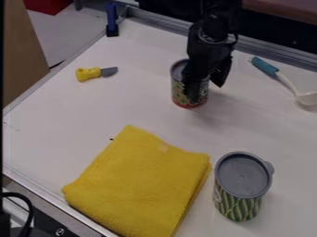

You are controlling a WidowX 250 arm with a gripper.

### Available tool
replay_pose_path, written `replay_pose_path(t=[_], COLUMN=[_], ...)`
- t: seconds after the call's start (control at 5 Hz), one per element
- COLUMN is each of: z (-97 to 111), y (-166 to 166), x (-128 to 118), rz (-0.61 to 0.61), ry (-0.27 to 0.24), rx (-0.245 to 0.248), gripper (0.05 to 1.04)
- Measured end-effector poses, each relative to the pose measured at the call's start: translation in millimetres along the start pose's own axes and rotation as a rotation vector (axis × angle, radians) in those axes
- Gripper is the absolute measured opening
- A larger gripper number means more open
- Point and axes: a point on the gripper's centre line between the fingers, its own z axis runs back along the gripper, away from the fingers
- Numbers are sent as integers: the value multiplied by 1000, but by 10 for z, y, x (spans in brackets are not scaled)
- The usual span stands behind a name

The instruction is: Move the top can to the upper left of the table

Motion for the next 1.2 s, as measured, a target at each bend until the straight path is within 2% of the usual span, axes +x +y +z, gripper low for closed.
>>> replay_pose_path(t=[0.2,0.4,0.6,0.8,1.0,1.2], z=[-21,-119,-154,-198,-26,100], y=[54,87,128,138,85,65], x=[288,574,686,515,274,-35], rz=[20,61,86,20,-56,-136], ry=[-43,-84,-70,-20,26,95], rx=[-12,9,17,4,-51,-63], gripper=[998,998,998,997,997,998])
